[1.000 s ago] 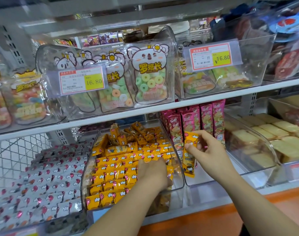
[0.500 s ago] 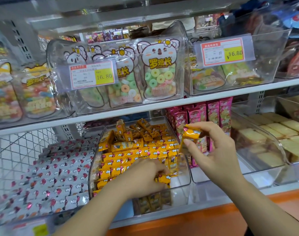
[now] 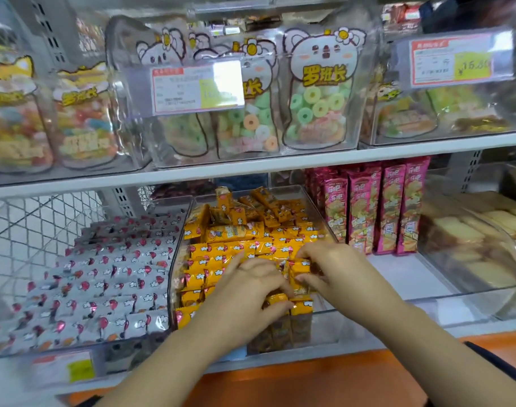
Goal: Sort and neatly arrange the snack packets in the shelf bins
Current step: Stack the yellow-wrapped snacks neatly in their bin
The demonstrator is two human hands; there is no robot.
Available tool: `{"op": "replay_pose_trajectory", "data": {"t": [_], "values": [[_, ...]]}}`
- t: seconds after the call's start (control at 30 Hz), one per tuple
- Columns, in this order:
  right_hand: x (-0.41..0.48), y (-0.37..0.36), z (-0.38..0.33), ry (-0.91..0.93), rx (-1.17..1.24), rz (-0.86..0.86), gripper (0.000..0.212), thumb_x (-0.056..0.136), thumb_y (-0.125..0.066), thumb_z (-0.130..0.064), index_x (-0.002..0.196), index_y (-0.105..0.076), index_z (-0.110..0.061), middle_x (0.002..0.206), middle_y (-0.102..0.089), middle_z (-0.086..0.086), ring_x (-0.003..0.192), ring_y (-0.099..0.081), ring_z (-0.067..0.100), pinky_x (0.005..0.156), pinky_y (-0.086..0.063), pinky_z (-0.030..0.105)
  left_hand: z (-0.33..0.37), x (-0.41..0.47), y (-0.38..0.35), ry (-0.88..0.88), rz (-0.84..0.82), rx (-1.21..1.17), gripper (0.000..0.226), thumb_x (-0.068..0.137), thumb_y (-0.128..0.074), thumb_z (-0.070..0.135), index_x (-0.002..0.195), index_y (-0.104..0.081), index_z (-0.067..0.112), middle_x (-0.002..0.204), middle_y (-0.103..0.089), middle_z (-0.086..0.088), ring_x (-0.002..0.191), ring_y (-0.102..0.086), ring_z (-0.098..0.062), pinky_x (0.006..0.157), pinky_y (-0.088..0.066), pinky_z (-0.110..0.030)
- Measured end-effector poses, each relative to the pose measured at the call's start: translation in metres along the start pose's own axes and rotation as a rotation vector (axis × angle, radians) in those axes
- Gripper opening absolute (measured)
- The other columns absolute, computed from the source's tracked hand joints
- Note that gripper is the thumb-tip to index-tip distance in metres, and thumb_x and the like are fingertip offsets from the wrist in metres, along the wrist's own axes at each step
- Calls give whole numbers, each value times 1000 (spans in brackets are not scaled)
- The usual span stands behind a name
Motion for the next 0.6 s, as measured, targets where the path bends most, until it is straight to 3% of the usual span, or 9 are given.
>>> {"op": "replay_pose_trajectory", "data": {"t": [0.13, 0.23, 0.37, 0.43, 0.6], "values": [[3, -19, -4, -30, -146, -195, 34, 92, -57, -35, 122, -52, -22, 114, -60, 1, 105, -54, 19, 67, -32, 26, -7, -4, -2, 69, 44, 89, 45, 93, -36, 56, 136, -30, 44, 139, -32, 26, 132, -21, 5, 116, 8, -30], [6, -26, -2, -30, -178, -249, 30, 95, -52, -29, 123, -50, -19, 113, -59, 5, 105, -55, 23, 67, -36, 27, -9, -4, -9, 42, 1, 109, 54, 96, -27, 56, 146, -14, 41, 151, -24, 23, 139, -15, 2, 116, 12, -34], [4, -30, 3, -21, -154, -312, 29, 98, -44, -23, 126, -51, -21, 110, -64, 4, 99, -57, 22, 81, -46, 34, -9, -1, -9, 3, -21, 114, 52, 97, -26, 52, 147, -17, 40, 149, -32, 19, 140, -16, 0, 114, 13, -36], [5, -21, 5, -21, -135, -299, 27, 97, -45, -23, 122, -55, -21, 103, -65, 2, 93, -59, 21, 79, -48, 35, -9, 0, -9, -24, -26, 108, 49, 98, -27, 51, 145, -24, 40, 146, -36, 20, 139, -17, -1, 115, 11, -37], [35, 11, 6, 21, -29, -32, 24, 93, -53, -14, 113, -66, -15, 107, -69, 0, 99, -63, 16, 84, -42, 21, -12, 1, -15, -66, 1, 68, 55, 92, -17, 56, 138, -41, 38, 141, -43, 21, 137, -23, -4, 114, 5, -40]]}}
Point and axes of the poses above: each hand's wrist, its own x-axis towards the middle knuckle, its own y-axis out of the back of the hand, z = x × y, the point moved 5 cm from there along x, towards the middle knuckle
